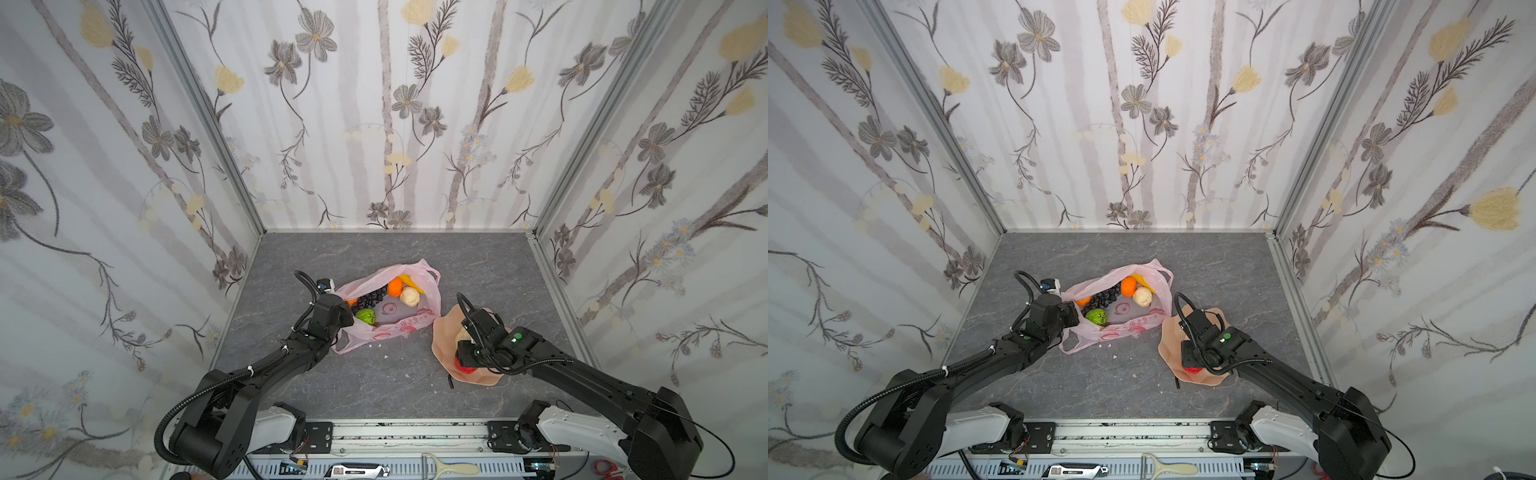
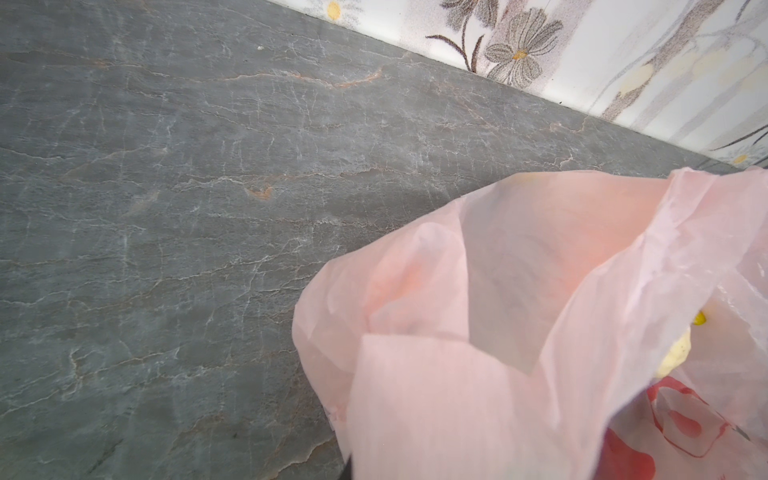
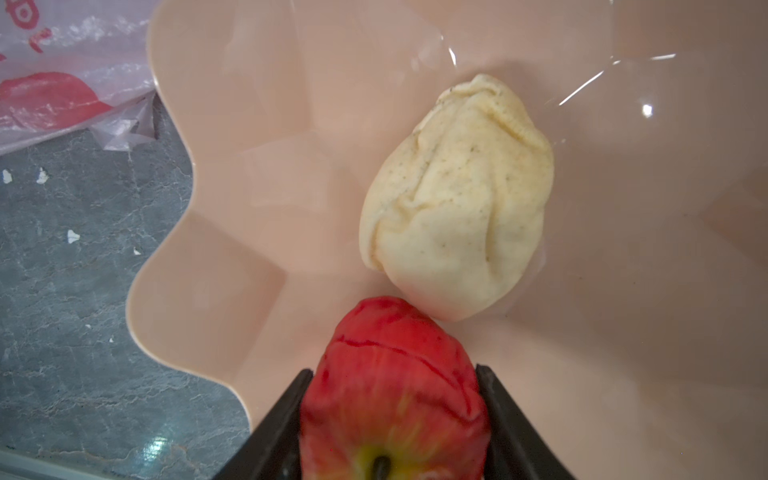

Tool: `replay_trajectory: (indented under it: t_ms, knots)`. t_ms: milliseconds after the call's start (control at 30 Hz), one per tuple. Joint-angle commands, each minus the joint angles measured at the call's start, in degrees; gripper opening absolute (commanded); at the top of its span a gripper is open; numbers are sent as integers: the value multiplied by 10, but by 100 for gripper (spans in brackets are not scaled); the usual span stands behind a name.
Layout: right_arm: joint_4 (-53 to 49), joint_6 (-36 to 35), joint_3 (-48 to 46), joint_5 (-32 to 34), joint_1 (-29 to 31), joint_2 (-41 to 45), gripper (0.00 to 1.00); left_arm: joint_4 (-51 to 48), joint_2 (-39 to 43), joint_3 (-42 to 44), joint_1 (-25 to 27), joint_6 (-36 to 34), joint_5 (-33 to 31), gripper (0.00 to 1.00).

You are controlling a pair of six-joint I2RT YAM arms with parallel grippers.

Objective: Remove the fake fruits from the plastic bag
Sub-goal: 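Place the red apple in the peach bowl beside the bun, open right gripper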

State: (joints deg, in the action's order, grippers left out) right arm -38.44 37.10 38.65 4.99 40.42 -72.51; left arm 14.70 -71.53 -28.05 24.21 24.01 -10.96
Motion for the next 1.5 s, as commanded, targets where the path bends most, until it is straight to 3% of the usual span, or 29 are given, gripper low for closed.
replay_trajectory:
  t_ms: [0,767,1467]
  knots:
    - [22,23,-3,37,-6,-2,54,14,-1,-2,0,-1,-11,10]
    - [96,33,-30,59,-58,-4,55,13,8,1,0,0,-12,10]
    - [109,32,-40,51,-58,-22,74,13,9,1,-1,-1,-12,10]
